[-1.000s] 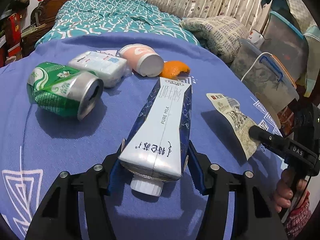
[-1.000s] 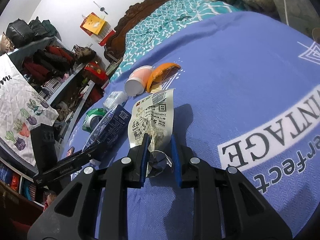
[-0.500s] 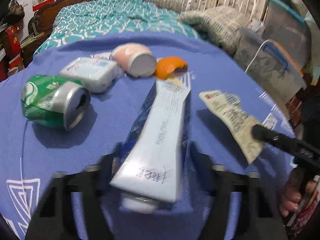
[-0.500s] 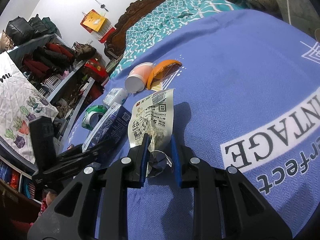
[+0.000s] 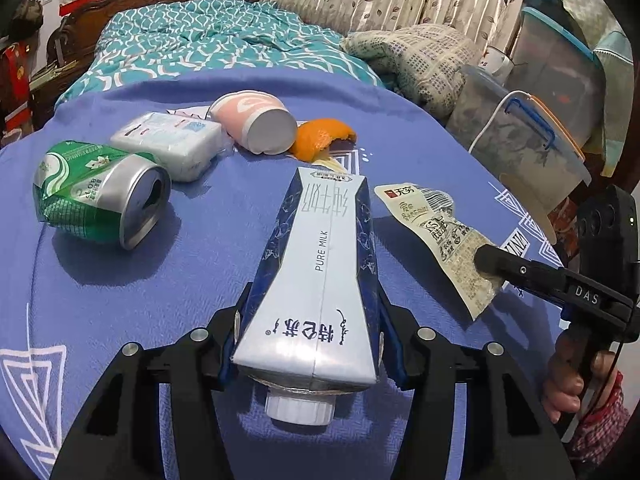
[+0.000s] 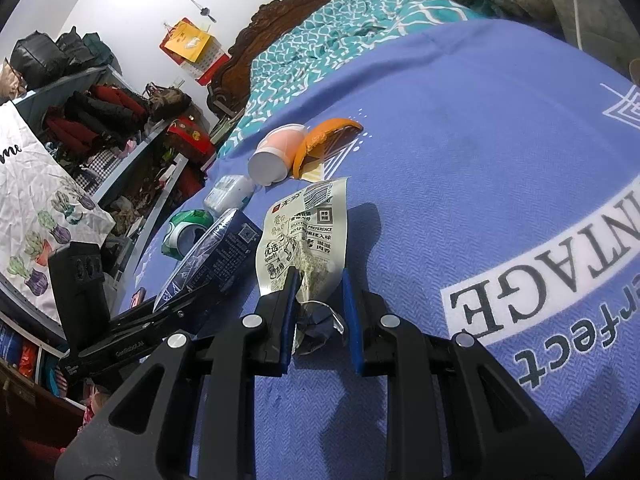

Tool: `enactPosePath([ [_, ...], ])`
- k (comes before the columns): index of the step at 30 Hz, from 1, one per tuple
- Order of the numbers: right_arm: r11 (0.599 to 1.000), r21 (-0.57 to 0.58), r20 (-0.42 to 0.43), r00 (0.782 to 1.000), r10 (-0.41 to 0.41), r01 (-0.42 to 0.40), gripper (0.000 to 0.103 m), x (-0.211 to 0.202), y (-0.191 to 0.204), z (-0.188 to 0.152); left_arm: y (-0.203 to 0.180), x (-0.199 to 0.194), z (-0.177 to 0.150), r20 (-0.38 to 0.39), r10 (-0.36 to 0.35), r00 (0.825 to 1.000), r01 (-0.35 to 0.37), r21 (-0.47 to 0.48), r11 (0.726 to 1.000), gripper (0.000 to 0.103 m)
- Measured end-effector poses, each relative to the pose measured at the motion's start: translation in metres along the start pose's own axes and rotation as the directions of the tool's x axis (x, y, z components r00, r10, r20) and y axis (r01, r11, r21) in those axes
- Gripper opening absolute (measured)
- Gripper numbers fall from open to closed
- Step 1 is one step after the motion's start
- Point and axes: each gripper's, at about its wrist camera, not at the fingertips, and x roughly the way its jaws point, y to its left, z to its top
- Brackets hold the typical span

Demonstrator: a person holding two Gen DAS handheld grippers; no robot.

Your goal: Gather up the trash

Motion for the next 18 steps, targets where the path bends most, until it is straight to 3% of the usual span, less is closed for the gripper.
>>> enactPosePath([
  [18, 1.0, -0.002, 0.0, 1.0, -0.001, 0.001, 0.025, 0.0002, 0.0003, 0.0, 0.001, -0.0019, 0.0011, 0.002, -0.01, 1.0, 0.01, -0.009, 1.0, 0.052],
])
